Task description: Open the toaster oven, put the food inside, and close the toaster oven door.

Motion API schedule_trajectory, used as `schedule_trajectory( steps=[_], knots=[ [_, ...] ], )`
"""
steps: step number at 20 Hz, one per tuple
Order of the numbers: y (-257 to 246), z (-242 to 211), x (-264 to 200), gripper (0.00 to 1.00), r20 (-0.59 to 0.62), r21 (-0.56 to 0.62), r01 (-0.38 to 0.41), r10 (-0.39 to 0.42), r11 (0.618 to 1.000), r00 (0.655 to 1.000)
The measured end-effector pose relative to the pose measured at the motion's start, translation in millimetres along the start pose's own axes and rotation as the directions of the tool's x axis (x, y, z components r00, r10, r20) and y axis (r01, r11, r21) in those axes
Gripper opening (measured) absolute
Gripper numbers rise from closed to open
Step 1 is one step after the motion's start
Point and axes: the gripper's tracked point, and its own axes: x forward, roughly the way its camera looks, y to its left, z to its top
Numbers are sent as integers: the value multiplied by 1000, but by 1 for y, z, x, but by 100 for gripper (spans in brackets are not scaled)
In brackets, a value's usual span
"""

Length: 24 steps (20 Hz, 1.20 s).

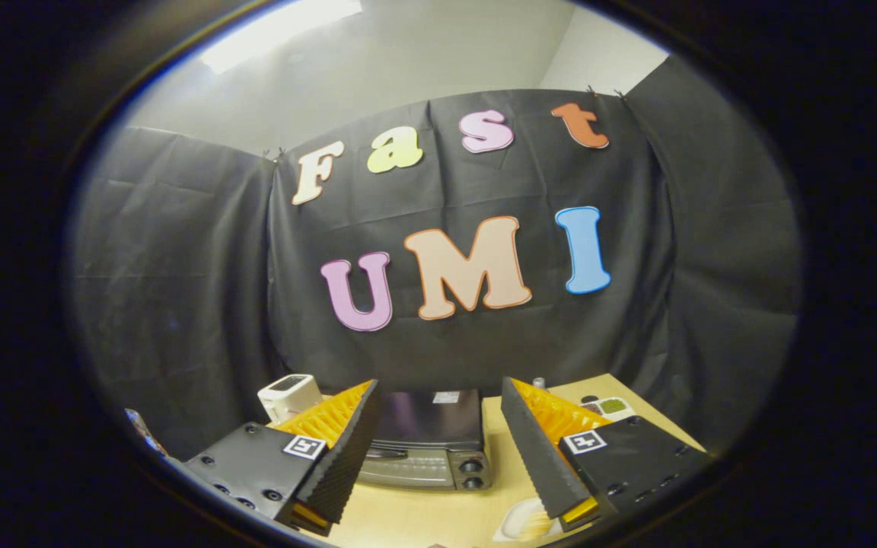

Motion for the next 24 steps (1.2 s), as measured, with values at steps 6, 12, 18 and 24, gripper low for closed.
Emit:
schedule_trajectory(
  steps=[6,12,18,24],
  knots=[
    [46,-45,35,97,-22,14,-73,73,997,997],
    [93,-93,78,97,-35,69,-132,134,989,990],
    [110,-142,114,97,-37,37,-82,83,996,996],
    [104,-177,132,97,-53,7,-12,12,1000,999]
  ],
)
